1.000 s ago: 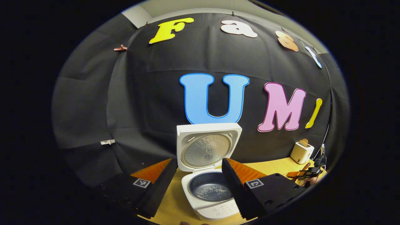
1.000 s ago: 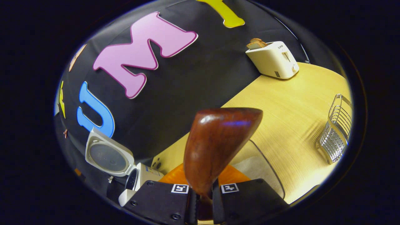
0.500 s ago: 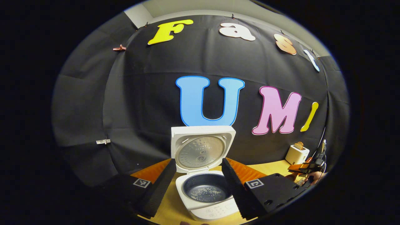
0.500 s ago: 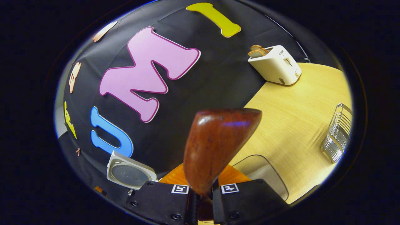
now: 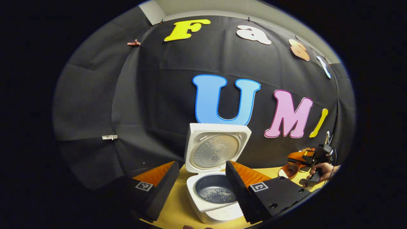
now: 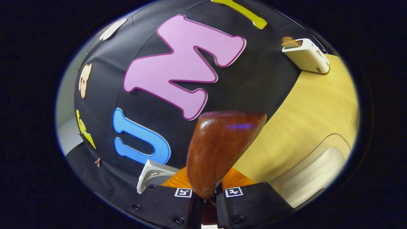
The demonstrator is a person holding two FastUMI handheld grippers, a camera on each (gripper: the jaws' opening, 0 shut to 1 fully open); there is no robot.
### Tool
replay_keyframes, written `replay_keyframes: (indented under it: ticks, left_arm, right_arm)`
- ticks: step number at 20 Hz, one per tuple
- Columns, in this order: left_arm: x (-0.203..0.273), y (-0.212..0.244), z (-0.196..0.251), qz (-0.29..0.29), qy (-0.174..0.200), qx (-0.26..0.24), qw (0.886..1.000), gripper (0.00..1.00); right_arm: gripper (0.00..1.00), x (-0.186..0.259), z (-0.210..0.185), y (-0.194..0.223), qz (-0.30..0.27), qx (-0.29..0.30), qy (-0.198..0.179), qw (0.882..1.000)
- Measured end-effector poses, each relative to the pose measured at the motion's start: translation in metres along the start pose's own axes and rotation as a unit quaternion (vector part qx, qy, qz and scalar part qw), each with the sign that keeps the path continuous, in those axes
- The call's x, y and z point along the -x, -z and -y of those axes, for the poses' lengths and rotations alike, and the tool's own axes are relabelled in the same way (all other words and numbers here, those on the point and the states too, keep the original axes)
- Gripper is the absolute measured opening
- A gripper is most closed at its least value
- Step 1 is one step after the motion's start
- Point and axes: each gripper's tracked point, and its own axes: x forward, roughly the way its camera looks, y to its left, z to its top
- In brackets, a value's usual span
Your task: Close the left gripper, press the button to open the rice cooker; take a wooden spoon from the chopstick holder with the right hand, scoop a spoonful of rice and pour it into the rice cooker, then put the wooden spoon back into the chopstick holder.
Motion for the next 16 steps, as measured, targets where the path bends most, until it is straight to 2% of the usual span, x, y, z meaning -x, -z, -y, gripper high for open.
replay_keyframes:
  ticks: [3, 10, 12, 16]
  left_arm:
    - [0.003, 0.004, -0.019, 0.001, -0.012, 0.002, 1.0, 0.94]
    - [0.008, 0.013, -0.041, -0.005, -0.023, 0.007, 1.0, 0.94]
    - [0.007, 0.016, -0.042, -0.008, -0.022, 0.012, 1.0, 0.94]
    - [0.009, 0.022, -0.049, -0.012, -0.025, 0.027, 0.999, 0.94]
  right_arm:
    - [0.23, -0.024, -0.033, 0.031, -0.014, 0.003, -0.016, 1.0]
    - [0.22, -0.065, -0.069, 0.107, -0.058, 0.091, -0.017, 0.994]
    - [0.22, -0.072, -0.074, 0.122, -0.065, 0.122, -0.014, 0.99]
    - [0.22, -0.082, -0.084, 0.143, -0.073, 0.208, -0.017, 0.975]
